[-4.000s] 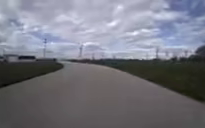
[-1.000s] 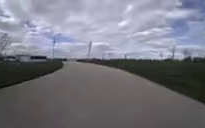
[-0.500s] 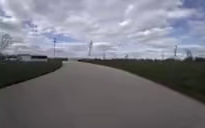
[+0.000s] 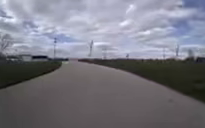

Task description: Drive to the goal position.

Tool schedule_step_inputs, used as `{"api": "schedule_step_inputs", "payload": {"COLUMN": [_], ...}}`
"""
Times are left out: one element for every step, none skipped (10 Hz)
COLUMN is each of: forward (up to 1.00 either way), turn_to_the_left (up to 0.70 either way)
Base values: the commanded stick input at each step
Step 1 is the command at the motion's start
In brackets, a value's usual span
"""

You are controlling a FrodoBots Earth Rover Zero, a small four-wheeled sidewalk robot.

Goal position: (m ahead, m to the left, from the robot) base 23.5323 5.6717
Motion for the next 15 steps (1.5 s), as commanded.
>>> {"api": "schedule_step_inputs", "payload": {"forward": [1.0,1.0,1.0,1.0,1.0,1.0,1.0,1.0,1.0,1.0,1.0,1.0,1.0,1.0,1.0], "turn_to_the_left": [-0.05,-0.05,-0.05,-0.05,-0.05,-0.05,-0.05,-0.05,-0.05,-0.05,-0.05,-0.05,-0.05,-0.05,-0.05]}}
